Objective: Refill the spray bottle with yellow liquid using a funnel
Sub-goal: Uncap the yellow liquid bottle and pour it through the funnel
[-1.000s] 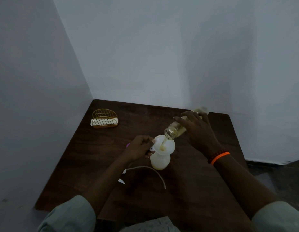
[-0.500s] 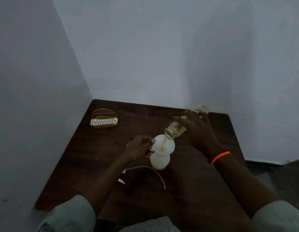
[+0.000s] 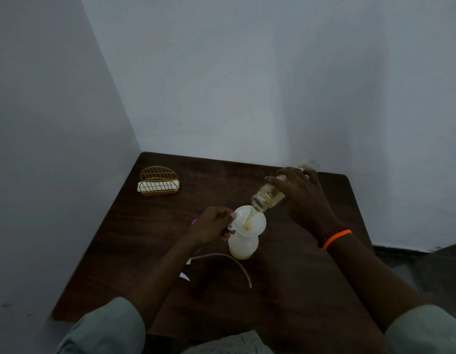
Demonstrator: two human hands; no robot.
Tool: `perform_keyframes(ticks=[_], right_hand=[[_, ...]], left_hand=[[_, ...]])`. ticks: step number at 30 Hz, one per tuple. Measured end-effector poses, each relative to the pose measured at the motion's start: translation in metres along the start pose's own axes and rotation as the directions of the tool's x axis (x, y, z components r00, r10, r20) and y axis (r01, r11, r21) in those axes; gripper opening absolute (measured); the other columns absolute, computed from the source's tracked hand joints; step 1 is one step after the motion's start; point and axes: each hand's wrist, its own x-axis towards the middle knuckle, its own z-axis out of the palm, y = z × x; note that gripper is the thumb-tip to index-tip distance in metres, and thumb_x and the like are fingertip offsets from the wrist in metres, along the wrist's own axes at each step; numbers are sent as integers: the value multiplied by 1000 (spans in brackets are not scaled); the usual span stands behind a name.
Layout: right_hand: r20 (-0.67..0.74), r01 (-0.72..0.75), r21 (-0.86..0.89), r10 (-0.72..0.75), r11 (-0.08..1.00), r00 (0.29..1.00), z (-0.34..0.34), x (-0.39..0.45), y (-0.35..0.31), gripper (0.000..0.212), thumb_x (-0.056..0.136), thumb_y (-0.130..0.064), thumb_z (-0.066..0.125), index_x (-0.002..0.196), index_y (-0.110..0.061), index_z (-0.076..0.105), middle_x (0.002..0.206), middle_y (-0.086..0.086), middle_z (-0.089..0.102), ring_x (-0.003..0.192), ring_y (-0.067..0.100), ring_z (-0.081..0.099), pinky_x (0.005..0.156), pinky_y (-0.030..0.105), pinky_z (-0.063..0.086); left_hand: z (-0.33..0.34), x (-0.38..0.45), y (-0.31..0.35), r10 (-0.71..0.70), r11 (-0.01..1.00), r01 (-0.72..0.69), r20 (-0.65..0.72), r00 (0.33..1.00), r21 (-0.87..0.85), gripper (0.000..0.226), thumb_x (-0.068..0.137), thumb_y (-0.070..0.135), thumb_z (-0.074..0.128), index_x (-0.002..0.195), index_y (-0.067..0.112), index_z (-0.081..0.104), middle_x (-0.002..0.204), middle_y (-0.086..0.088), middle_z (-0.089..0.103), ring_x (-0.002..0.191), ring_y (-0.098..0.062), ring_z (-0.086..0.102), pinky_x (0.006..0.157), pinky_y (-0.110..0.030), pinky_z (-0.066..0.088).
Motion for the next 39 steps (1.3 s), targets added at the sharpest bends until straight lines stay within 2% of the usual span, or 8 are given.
perform_keyframes(ticks=[19,34,39], right_hand=[[-20,-5,-14,5,1000,1000,-2,5,4,63,75,-17,80,133,-26,59,130,7,57,121,27,55,103,49,34],[-68,-1,-3,1,1000,998,-2,5,3,61,74,-11,78,132,-23,62,128,10,60,120,29,56,100,48,36],[-34,-39,31,40,999,999,5,1,2,58,77,-13,76,133,-25,61,130,8,59,123,28,55,101,47,35]], left_hand=[[-1,-1,-1,-15,1000,16,-7,1000,21,25,103,22,52,109,6,70,81,-6,71,65,-12,64,57,-23,53],[-2,-1,-3,-2,1000,2,4,1000,-1,24,103,25,53,106,9,71,79,-6,71,66,-13,64,58,-25,53],[-2,-1,-3,-7,1000,7,4,1000,4,24,103,26,53,107,10,71,82,-7,71,66,-13,64,59,-25,53]])
